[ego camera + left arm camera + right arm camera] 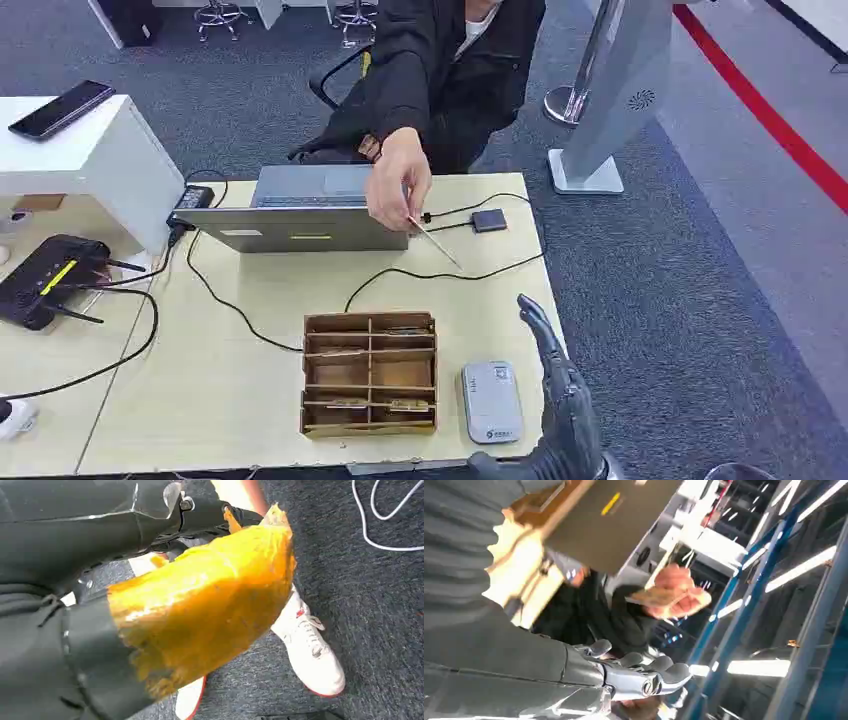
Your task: Pass the card to the sensor for recognition and then transmit it.
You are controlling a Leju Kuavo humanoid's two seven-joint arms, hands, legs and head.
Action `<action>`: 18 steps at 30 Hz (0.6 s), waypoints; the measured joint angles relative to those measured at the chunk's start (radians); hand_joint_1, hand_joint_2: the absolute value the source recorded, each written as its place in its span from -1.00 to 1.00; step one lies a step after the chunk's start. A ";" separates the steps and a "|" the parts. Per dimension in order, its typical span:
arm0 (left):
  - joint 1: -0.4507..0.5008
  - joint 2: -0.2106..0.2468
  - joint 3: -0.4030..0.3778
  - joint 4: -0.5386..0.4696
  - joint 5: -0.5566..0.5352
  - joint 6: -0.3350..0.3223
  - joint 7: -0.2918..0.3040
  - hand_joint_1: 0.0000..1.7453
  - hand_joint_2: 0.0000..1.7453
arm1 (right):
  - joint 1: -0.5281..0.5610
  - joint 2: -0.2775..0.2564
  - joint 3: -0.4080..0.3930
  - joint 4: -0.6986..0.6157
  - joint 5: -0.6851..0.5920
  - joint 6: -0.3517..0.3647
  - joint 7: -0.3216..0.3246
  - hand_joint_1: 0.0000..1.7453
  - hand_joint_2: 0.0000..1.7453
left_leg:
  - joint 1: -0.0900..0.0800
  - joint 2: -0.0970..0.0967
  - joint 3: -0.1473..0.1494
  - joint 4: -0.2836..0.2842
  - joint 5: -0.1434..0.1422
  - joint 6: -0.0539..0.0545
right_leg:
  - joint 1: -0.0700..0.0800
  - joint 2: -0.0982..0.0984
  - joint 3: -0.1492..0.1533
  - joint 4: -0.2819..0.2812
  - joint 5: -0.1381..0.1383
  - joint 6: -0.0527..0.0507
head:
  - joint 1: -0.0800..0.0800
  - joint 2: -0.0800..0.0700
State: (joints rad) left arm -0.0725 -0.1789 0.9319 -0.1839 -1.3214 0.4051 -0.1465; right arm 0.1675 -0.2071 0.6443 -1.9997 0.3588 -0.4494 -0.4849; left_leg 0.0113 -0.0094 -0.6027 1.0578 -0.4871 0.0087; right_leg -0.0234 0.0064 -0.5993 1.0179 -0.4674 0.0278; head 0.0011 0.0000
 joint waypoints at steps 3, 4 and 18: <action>0.000 0.003 0.000 0.000 -0.003 -0.002 -0.002 -1.00 -1.00 | -0.026 0.000 -0.013 0.008 0.064 -0.008 0.030 -1.00 1.00 | 0.000 0.000 0.000 0.000 0.000 0.000 | 0.000 0.000 0.000 0.000 0.000 0.000 | 0.000 0.000; 0.000 0.003 0.000 0.000 -0.005 -0.003 -0.003 -1.00 -1.00 | -0.036 0.000 -0.016 0.011 0.096 -0.015 0.043 -1.00 1.00 | 0.000 0.000 0.000 0.000 0.000 0.000 | 0.000 0.000 0.000 0.000 0.000 0.000 | 0.000 0.000; -0.001 0.004 -0.003 0.000 -0.024 -0.023 -0.008 -1.00 -1.00 | -0.146 0.008 -0.049 0.060 0.469 -0.113 0.215 -1.00 1.00 | 0.000 0.000 0.000 0.000 0.000 0.000 | 0.000 0.000 0.000 0.000 0.000 0.000 | 0.000 0.000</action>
State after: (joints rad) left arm -0.0732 -0.1751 0.9293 -0.1839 -1.3451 0.3819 -0.1549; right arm 0.0220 -0.1991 0.5951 -1.9398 0.8279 -0.5627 -0.2704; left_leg 0.0113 -0.0095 -0.6028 1.0579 -0.4871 0.0087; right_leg -0.0234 0.0065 -0.5994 1.0180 -0.4673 0.0278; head 0.0011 0.0000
